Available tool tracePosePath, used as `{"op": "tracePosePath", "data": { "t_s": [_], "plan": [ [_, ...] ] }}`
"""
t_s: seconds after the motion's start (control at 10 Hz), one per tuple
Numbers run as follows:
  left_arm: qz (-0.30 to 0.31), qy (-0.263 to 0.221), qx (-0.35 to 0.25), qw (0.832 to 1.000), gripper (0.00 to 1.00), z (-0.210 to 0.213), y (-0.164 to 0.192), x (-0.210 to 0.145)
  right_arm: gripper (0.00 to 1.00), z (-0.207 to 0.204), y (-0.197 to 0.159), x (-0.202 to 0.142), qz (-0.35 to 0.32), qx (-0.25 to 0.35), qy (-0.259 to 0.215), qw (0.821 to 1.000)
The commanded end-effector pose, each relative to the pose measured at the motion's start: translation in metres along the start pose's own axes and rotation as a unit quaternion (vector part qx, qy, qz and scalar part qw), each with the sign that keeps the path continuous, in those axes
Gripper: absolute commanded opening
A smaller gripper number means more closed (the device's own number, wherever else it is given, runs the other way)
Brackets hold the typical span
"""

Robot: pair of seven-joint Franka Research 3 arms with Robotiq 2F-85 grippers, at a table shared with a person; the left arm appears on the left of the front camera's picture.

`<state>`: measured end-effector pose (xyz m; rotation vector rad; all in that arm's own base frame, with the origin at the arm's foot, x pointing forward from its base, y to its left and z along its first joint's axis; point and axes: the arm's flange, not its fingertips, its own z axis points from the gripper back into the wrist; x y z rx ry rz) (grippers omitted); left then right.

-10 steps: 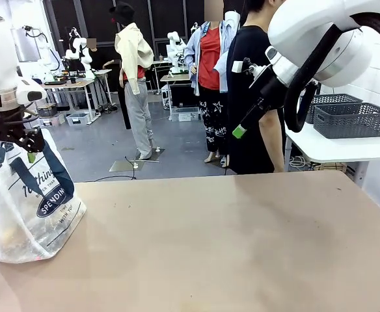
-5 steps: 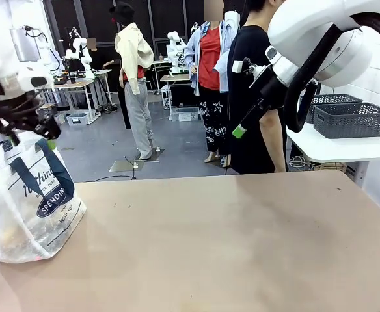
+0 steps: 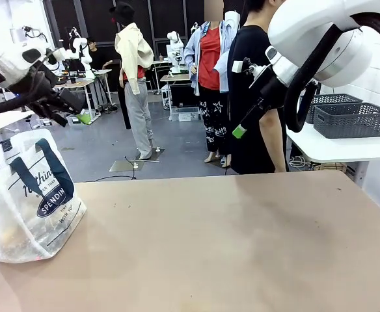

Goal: Transfer purchased items from the store into the shopping bag.
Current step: Move the Reusable shopping bag to the right side of the table.

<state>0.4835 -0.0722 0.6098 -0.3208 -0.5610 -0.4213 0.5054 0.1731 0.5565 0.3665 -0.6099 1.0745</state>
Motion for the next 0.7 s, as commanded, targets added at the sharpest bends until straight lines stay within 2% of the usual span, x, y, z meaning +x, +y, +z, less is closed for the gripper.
{"op": "tracePosePath", "data": {
  "t_s": [0.0, 0.1, 0.4, 0.5, 0.6],
  "plan": [
    [-0.028, -0.036, -0.079, 0.996, 1.0, -0.0059, 0.013, -0.0138, 1.0, 0.0016, 0.0006, 0.0002, -0.003, -0.003, 0.009, 1.0],
    [-0.037, -0.055, -0.096, 0.993, 1.0, -0.0067, 0.0112, -0.0169, 1.0, 0.0016, 0.0006, 0.0002, -0.003, -0.003, 0.009, 1.0],
    [-0.068, -0.098, -0.081, 0.99, 1.0, -0.008, 0.0061, -0.0224, 1.0, 0.0016, 0.0006, 0.0002, -0.003, -0.003, 0.009, 1.0],
    [-0.042, -0.062, -0.086, 0.993, 1.0, -0.006, 0.0062, -0.0127, 1.0, 0.0016, 0.0006, 0.0002, -0.003, -0.003, 0.009, 1.0],
    [-0.042, -0.062, -0.086, 0.993, 1.0, -0.006, 0.0062, -0.0127, 1.0, 0.0016, 0.0006, 0.0002, -0.003, -0.003, 0.009, 1.0]
  ]
}}
